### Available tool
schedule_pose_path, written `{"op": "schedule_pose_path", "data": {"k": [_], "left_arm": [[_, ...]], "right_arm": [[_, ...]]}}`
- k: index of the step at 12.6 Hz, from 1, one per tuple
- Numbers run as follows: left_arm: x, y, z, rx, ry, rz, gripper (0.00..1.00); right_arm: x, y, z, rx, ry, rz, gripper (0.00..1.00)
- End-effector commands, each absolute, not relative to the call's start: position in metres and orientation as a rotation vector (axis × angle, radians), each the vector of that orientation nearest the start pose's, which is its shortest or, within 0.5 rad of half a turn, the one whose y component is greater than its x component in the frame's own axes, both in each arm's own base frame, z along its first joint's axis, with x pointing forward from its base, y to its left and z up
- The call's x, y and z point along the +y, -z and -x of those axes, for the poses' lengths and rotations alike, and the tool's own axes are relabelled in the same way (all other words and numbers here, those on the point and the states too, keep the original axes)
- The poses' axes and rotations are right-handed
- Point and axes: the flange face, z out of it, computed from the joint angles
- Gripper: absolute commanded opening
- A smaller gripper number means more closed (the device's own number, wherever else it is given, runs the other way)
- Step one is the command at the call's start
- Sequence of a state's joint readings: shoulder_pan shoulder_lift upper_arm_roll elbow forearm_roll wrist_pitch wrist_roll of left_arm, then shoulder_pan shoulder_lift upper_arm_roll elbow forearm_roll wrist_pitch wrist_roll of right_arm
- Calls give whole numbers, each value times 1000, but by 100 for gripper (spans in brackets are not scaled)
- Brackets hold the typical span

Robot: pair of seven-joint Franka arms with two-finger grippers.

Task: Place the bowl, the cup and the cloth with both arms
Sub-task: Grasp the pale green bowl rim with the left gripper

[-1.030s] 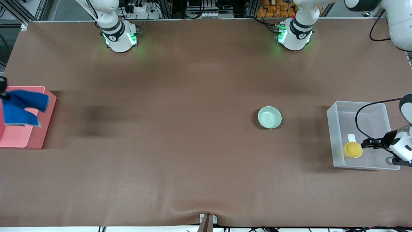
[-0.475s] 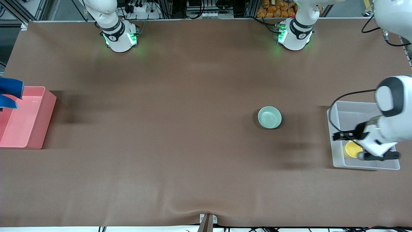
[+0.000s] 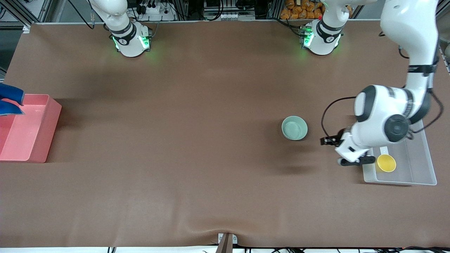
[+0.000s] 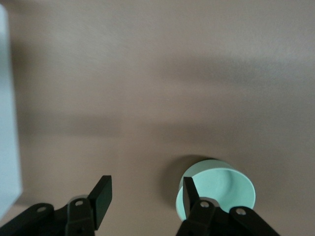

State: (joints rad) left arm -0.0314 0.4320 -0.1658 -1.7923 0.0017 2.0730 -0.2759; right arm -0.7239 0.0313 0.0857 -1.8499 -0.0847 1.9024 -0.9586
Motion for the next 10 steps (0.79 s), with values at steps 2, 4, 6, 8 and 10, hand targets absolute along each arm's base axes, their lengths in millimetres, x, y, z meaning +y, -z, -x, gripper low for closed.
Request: {"op": "schedule_pose_path", "data": {"k": [2, 4, 6, 8, 10], "left_arm": [[-143, -289, -575, -191, -238, 3136, 67], [-152, -272, -560, -163, -269, 3118, 67], [-150, -243, -536, -138, -247, 3114, 66], [-148, -224, -517, -143, -183, 3129, 65], [-151, -217, -512, -190, -192, 3124, 54]], "right_arm": [[-396, -466, -455, -750, -145, 3073, 0], [-411, -451, -455, -851, -234, 3060, 0], [-428, -432, -466, -941, -286, 3059, 0], [-462, -409, -469, -1039, -248, 3037, 0], [-490, -379, -465, -1039, -190, 3049, 0]]}}
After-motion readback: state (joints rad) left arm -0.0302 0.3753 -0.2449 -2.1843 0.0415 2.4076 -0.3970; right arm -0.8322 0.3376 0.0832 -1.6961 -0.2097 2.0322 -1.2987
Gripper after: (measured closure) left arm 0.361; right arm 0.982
